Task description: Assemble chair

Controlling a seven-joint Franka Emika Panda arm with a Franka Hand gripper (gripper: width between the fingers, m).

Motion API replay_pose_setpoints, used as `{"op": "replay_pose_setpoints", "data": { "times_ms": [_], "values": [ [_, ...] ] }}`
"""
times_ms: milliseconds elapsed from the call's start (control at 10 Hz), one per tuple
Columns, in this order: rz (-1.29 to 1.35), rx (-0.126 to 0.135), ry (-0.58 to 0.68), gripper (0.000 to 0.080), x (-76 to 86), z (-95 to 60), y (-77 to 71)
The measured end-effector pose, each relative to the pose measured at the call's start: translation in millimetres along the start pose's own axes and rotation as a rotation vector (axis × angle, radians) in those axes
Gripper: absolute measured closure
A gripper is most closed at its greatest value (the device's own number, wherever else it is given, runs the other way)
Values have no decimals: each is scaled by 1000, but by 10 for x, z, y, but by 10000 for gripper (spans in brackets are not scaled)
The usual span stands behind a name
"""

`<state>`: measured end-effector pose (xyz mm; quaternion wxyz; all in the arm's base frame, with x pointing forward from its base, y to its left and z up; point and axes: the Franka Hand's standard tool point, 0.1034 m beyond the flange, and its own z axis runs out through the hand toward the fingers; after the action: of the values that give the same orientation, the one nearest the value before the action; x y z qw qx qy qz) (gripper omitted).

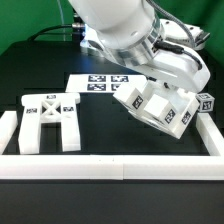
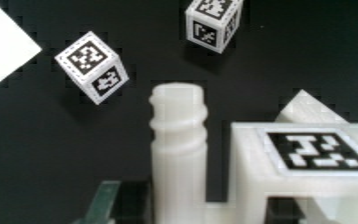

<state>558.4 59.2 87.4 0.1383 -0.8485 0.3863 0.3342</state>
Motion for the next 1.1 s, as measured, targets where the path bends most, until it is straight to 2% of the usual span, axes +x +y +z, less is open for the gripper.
{"op": "replay_pose_setpoints", "data": {
  "times_ms": [200,300,400,500,600,700,800,1100],
  "values": [
    [10,-5,-17,548,31,22,49],
    [13,-21,-60,548,-16,56,106],
    [31,-35,-164,548,-45,124,183],
    [29,-35,-181,548,18,139,160],
    [35,-41,-241,548,-40,164,180],
    [52,-38,-315,548,-36,196,195],
    [63,-49,-402,548,-33,217,223],
    [56,-49,-534,548,6,213,294]
  ]
}}
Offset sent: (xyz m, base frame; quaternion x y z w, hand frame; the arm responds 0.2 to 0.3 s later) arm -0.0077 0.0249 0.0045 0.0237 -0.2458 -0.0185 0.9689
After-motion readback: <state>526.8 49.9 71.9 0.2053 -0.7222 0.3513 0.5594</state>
